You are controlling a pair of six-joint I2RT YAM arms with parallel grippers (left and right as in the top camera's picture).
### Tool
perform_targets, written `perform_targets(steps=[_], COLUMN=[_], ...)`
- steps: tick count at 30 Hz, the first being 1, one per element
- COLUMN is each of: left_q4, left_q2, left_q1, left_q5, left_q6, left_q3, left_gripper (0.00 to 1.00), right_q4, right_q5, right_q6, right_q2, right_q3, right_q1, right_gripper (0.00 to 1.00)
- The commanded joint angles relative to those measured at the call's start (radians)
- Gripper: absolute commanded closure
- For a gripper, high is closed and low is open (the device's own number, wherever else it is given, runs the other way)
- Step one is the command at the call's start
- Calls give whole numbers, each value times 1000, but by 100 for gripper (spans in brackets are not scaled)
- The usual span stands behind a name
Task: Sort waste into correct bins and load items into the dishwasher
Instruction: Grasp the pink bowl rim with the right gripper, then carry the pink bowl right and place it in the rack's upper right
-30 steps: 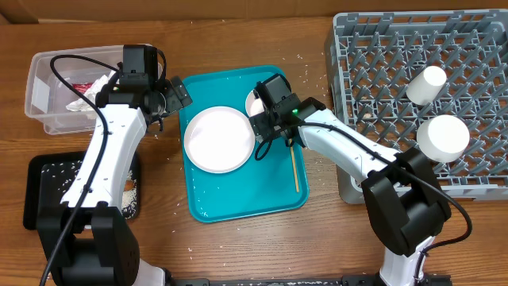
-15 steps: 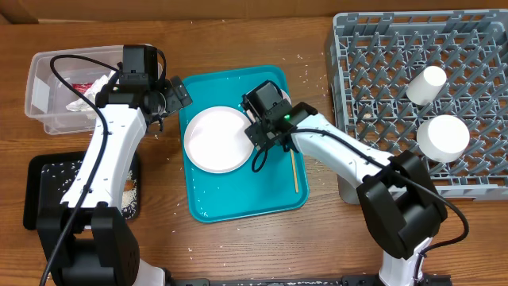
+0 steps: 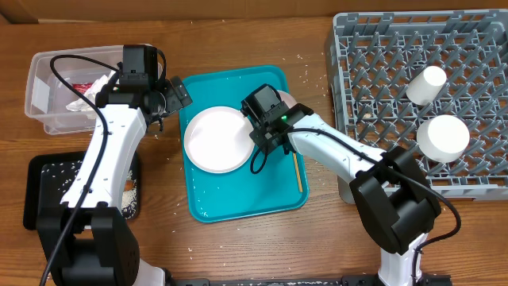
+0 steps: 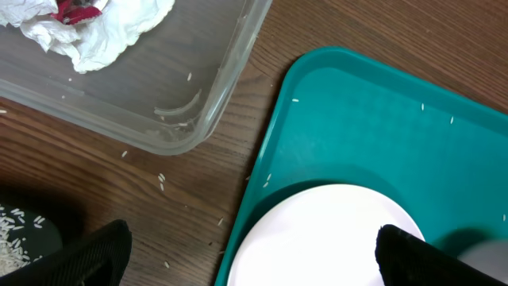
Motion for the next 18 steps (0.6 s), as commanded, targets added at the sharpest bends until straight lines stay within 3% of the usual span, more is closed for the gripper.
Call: perform_targets(steps=[1,8,13,15,18], left_q4=[3,3,3,3,3], left_q2=[-29,-29,-29,-29,-29], left_q1=[-7,-7,-7,-7,-7], left_q5=[-13,-13,-13,-13,-13], left_q6=[-21,-21,-21,-21,-21], left_q3=[17,17,17,17,17], left_gripper=[0,0,0,0,0], right_q4=[-27,-186,-255,-244,-193], right_q5=[25,99,119,50,-232], right_q6=[42,148,243,277,282], right_q2=[5,-29,-89,-99,-101], right_q3=[69,281,467,510,547], right_q1=[-1,-19,-135,-217,-383], right_gripper=[96,96,96,96,96])
